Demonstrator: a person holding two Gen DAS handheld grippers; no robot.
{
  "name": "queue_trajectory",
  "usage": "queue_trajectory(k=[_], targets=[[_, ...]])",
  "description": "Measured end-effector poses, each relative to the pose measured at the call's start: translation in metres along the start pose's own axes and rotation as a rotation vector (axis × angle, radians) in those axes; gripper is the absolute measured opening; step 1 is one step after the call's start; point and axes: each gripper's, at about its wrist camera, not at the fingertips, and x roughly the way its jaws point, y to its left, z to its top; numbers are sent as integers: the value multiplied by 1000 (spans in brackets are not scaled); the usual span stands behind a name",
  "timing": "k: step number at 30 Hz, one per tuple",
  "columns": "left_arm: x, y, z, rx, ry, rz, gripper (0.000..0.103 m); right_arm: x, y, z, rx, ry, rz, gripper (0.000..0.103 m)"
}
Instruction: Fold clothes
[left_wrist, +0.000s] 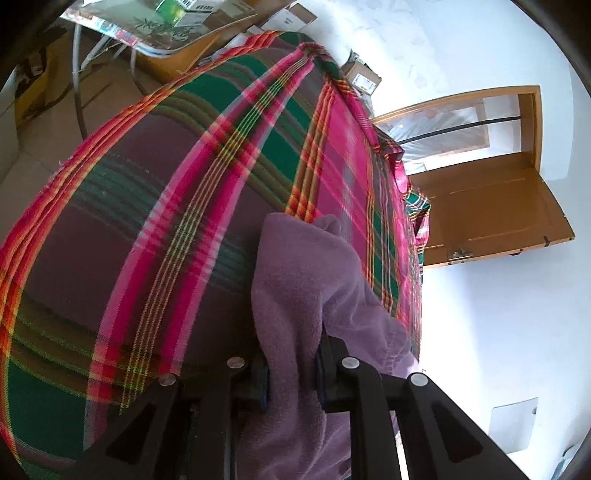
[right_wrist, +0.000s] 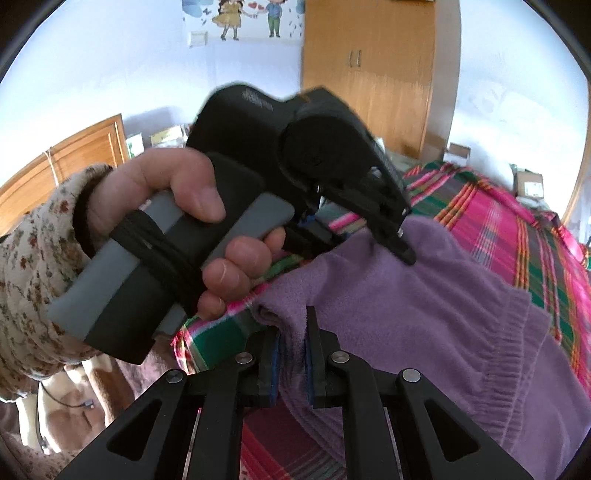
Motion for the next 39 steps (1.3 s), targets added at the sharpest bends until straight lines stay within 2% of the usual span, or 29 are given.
queue_trajectory(k=[6,9,13,18,23,28,31,37,39], targets=[[-3,-7,-4,2,-8,42,25,1,-9,0,27,32,27,24],[-12,-9,-10,8,-31,81,28,-1,-14,-1,41,43,39,25],[-30,-10,-18,13,-72,105,30,-22,-24,-3,67,10,45,26],[-61,-14,-28,7,-158,114,30,-60,-43,-13,121,-47,-1,26],[-77,-36,-41,39,-198,80,34,-99,-77,-40,232,-78,-117,26],[-64,-83,-61,164,-193,74,34,-132,-127,-78,367,-70,-291,27],[-49,-108,-70,214,-141,34,34,-152,-163,-104,454,-48,-419,27],[12,-154,-83,302,11,11,35,-190,-239,-149,670,-28,-563,31],[35,-166,-87,322,57,3,35,-197,-261,-159,707,-22,-610,31]])
